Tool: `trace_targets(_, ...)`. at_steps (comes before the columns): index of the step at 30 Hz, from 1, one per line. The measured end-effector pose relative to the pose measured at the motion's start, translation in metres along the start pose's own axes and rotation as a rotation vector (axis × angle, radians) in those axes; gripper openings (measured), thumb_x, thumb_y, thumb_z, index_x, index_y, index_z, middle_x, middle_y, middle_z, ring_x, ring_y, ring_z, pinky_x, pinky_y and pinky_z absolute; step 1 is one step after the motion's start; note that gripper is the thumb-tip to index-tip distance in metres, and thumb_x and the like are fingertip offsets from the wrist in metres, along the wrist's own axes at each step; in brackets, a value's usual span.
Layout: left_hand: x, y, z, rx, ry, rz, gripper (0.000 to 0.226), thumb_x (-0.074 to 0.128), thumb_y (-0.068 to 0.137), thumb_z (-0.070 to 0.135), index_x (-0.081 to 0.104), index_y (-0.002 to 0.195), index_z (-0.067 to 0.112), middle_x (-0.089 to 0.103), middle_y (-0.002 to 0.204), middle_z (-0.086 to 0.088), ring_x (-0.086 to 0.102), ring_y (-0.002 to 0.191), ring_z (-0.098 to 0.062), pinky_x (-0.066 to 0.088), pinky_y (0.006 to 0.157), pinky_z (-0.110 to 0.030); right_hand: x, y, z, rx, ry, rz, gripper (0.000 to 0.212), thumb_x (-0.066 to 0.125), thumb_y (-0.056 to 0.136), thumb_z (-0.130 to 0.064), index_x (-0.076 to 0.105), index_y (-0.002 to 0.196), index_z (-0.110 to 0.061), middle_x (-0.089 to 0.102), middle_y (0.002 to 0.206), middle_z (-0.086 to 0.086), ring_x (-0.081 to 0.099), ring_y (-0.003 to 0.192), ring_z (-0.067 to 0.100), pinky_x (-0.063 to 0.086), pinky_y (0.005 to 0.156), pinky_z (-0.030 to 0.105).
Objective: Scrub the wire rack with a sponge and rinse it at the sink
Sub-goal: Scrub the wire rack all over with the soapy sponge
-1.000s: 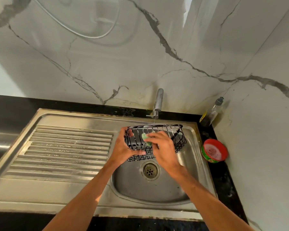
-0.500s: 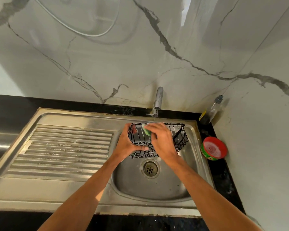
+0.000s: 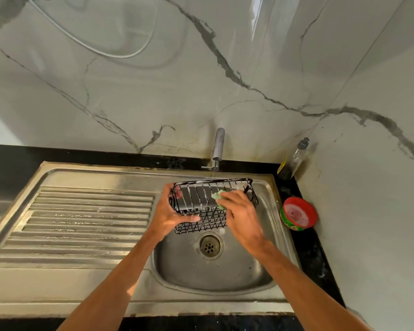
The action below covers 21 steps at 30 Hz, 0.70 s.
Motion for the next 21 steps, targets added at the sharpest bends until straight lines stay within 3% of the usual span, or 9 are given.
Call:
trace_targets(2, -0.007, -0.002, -0.004, -0.006, -0.001, 0.005, 0.119, 0.098, 0.033, 0.057, 0.040, 0.134, 0.031, 0.058, 0.125, 0.008, 0.057, 0.115, -0.004, 0.047, 0.096, -0.027, -0.010, -0.009, 0.005, -0.036, 0.025, 0.016, 0.038, 0.071, 0.076, 0.009, 0.076, 0.107, -0.012, 0.074, 0.109, 0.003, 0.064, 0.101, 0.015, 0.056, 0.092, 0.029)
trace_targets(6, -0.015, -0.010, -0.013, -0.048, -0.063, 0.023, 0.110, 0.100, 0.036, 0.051, 0.042, 0.129, 0.043, 0.057, 0.127, 0.005, 0.055, 0.120, -0.005, 0.047, 0.101, -0.034, -0.033, 0.003, 0.059, 0.359, 0.059, 0.170, 0.039, 0.065, 0.081, 0.015, 0.075, 0.110, -0.009, 0.073, 0.112, 0.007, 0.063, 0.107, 0.017, 0.056, 0.094, 0.039)
trace_targets(8, -0.017, -0.012, -0.012, -0.049, -0.081, 0.025, 0.106, 0.102, 0.037, 0.043, 0.042, 0.124, 0.053, 0.057, 0.127, 0.009, 0.053, 0.119, 0.007, 0.043, 0.099, -0.027, -0.029, 0.004, 0.045, 0.316, 0.050, 0.150, 0.039, 0.069, 0.080, 0.014, 0.075, 0.109, -0.011, 0.074, 0.111, 0.006, 0.064, 0.106, 0.016, 0.055, 0.095, 0.032)
trace_targets(10, -0.019, -0.012, -0.008, -0.037, -0.088, 0.011, 0.105, 0.103, 0.042, 0.029, 0.041, 0.124, 0.050, 0.055, 0.126, 0.011, 0.051, 0.111, 0.021, 0.040, 0.094, -0.019, -0.023, -0.004, 0.024, 0.161, 0.049, 0.092, 0.039, 0.072, 0.078, 0.012, 0.076, 0.108, -0.012, 0.074, 0.109, 0.004, 0.065, 0.103, 0.015, 0.053, 0.094, 0.026)
trace_targets(11, -0.021, -0.012, -0.009, -0.039, -0.080, 0.009, 0.106, 0.103, 0.042, 0.028, 0.041, 0.125, 0.048, 0.055, 0.126, 0.011, 0.051, 0.110, 0.021, 0.040, 0.093, -0.018, -0.023, -0.006, 0.023, 0.136, 0.067, 0.082, 0.038, 0.072, 0.078, 0.012, 0.076, 0.107, -0.012, 0.075, 0.108, 0.004, 0.066, 0.102, 0.015, 0.053, 0.093, 0.027)
trace_targets(13, -0.024, -0.013, -0.012, -0.060, -0.072, 0.021, 0.109, 0.101, 0.036, 0.044, 0.040, 0.126, 0.048, 0.056, 0.128, 0.009, 0.052, 0.114, 0.012, 0.040, 0.097, -0.020, -0.029, 0.003, 0.042, 0.243, 0.104, 0.131, 0.037, 0.071, 0.079, 0.012, 0.076, 0.108, -0.011, 0.074, 0.108, 0.006, 0.065, 0.101, 0.014, 0.055, 0.092, 0.029)
trace_targets(17, -0.022, -0.015, -0.013, -0.076, -0.069, -0.005, 0.124, 0.097, 0.027, 0.062, 0.040, 0.133, 0.033, 0.059, 0.128, 0.007, 0.055, 0.121, -0.007, 0.042, 0.110, -0.041, -0.038, 0.037, 0.072, 0.425, 0.094, 0.228, 0.032, 0.068, 0.083, 0.010, 0.075, 0.109, -0.008, 0.075, 0.106, 0.007, 0.063, 0.095, 0.014, 0.041, 0.082, 0.003)
trace_targets(19, -0.021, -0.015, -0.012, -0.077, -0.053, -0.009, 0.125, 0.099, 0.029, 0.059, 0.040, 0.135, 0.030, 0.061, 0.129, 0.005, 0.057, 0.125, -0.015, 0.043, 0.112, -0.050, -0.027, 0.048, 0.058, 0.378, 0.109, 0.156, 0.033, 0.064, 0.085, 0.010, 0.074, 0.112, -0.007, 0.073, 0.111, 0.007, 0.060, 0.097, 0.014, 0.044, 0.085, 0.008)
trace_targets(21, -0.020, -0.015, -0.008, -0.068, -0.048, -0.004, 0.124, 0.099, 0.030, 0.058, 0.040, 0.134, 0.031, 0.060, 0.129, 0.007, 0.057, 0.126, -0.014, 0.044, 0.111, -0.051, -0.007, 0.046, 0.031, 0.240, 0.089, -0.010, 0.034, 0.060, 0.089, 0.009, 0.071, 0.117, -0.007, 0.069, 0.119, 0.007, 0.057, 0.108, 0.015, 0.046, 0.099, 0.024)
Point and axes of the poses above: each hand's wrist, its own y-axis towards the middle knuckle, its own x-axis out of the palm, z = x × y, the point moved 7 cm from there along y, towards the middle knuckle
